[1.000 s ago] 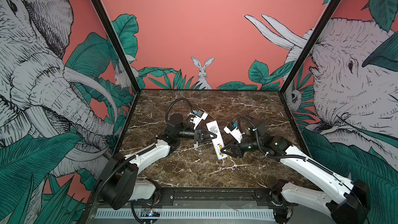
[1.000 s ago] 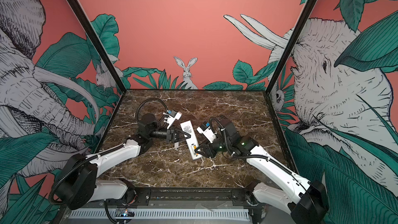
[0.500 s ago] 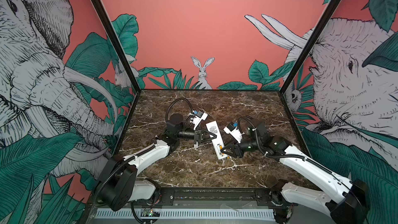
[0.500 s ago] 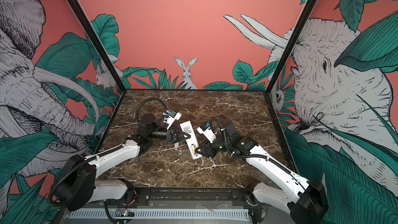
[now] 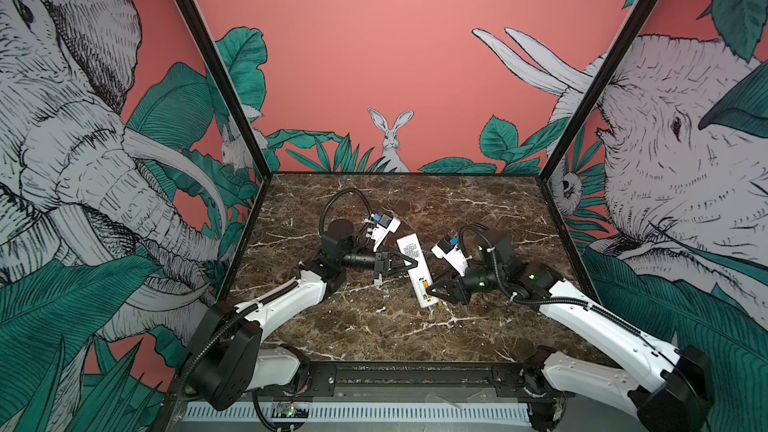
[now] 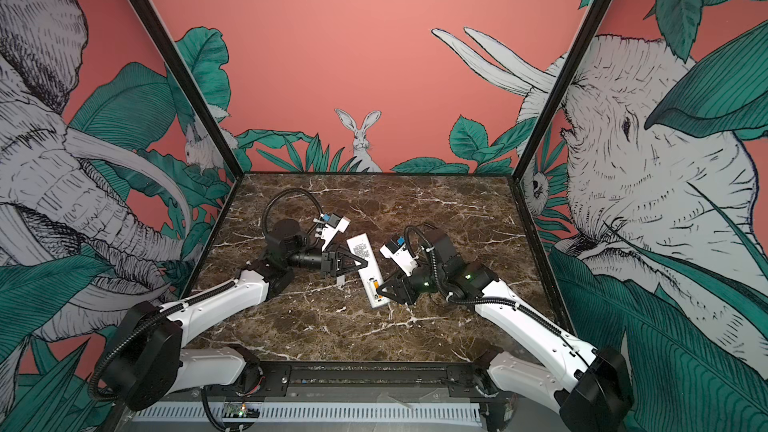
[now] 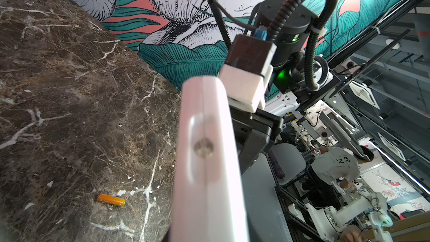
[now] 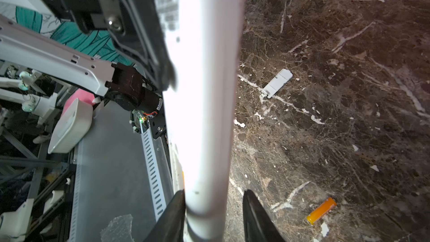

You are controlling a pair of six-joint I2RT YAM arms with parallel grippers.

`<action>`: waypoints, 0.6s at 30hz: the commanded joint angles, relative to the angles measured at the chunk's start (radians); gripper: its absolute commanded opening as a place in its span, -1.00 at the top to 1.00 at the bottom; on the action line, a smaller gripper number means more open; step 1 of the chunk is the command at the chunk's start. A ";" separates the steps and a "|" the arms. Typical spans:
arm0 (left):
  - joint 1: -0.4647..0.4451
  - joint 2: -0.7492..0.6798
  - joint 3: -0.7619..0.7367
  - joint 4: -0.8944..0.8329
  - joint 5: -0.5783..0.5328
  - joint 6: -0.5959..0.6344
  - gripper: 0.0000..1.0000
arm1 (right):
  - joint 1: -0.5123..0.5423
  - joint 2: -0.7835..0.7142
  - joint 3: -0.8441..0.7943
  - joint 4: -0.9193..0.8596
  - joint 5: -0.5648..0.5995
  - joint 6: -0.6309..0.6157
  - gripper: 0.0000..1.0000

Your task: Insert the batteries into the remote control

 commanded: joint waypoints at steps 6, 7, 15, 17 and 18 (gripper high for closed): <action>-0.006 -0.048 0.052 -0.175 -0.041 0.132 1.00 | -0.015 -0.023 -0.009 0.008 0.042 -0.005 -0.34; -0.006 -0.051 0.057 -0.214 -0.073 0.159 1.00 | -0.016 -0.025 -0.009 0.005 0.051 -0.004 -0.39; 0.024 -0.058 0.074 -0.371 -0.316 0.248 1.00 | -0.017 0.045 0.003 -0.064 0.288 0.045 -0.73; 0.034 -0.058 0.077 -0.399 -0.369 0.264 1.00 | -0.016 0.072 0.005 -0.075 0.360 0.074 -0.74; 0.040 -0.058 0.081 -0.424 -0.393 0.275 1.00 | -0.016 0.090 0.007 -0.086 0.403 0.094 -0.73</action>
